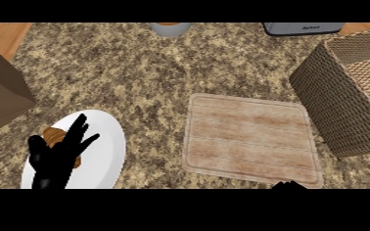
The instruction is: Pick the cupcake from the cutting board and place it in the basket
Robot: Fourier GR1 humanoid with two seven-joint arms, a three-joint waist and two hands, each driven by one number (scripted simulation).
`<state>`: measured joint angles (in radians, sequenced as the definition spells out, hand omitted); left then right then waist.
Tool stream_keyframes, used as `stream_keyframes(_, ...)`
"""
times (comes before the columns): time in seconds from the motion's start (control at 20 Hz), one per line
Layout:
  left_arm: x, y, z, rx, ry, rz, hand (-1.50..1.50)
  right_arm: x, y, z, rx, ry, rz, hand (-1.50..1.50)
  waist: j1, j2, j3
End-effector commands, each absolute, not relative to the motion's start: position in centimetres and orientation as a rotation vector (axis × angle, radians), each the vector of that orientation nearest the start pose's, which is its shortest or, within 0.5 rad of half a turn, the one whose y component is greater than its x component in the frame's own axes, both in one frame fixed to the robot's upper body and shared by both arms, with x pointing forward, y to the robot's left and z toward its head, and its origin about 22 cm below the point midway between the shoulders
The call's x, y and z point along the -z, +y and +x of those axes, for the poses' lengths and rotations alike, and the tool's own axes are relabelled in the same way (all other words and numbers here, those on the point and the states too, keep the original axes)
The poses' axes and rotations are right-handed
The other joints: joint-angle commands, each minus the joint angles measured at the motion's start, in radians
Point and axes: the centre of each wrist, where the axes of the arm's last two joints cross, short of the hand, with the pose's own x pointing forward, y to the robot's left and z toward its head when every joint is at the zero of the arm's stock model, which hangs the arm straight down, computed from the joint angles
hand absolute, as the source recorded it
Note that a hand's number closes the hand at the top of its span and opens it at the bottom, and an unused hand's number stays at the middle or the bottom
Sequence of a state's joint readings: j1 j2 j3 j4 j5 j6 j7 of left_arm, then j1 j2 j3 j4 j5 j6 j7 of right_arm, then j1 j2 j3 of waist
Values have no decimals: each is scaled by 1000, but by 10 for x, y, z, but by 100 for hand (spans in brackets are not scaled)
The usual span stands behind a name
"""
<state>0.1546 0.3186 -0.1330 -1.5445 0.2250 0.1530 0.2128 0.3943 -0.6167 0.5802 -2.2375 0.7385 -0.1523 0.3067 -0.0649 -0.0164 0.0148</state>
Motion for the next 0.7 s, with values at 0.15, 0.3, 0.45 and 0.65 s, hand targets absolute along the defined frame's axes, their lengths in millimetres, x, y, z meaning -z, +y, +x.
stream_keyframes(0.15,46,301,174,-32,-1000,190,0,-159,-220,83,-578,-1792,-515,150,4,7,-14)
stream_keyframes(0.3,44,300,180,-22,-1012,191,0,-172,-229,88,-541,-1803,-570,150,7,14,-16)
stream_keyframes(0.45,44,299,181,-27,-1002,184,0,-178,-238,93,-519,-1781,-656,150,13,14,-17)
stream_keyframes(0.65,39,293,185,-4,-1027,175,0,-187,-249,110,-419,-1780,-738,150,24,16,-18)
